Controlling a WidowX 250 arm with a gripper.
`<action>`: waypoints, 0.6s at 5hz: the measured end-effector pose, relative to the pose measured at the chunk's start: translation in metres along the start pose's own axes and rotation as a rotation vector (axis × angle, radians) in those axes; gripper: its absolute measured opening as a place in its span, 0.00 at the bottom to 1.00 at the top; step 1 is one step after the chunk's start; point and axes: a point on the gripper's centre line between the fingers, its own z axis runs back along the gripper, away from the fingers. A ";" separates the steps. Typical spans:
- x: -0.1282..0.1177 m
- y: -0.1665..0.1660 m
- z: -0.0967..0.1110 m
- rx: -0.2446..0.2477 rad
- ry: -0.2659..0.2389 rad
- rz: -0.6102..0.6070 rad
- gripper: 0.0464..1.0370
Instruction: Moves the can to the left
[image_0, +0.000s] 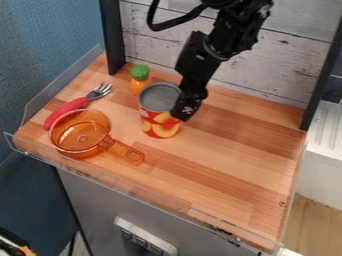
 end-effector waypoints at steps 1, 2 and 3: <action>0.025 -0.007 -0.012 -0.005 -0.063 0.031 0.96; 0.038 -0.011 -0.029 0.024 -0.092 0.048 0.96; 0.053 -0.017 -0.032 0.034 -0.096 0.087 0.96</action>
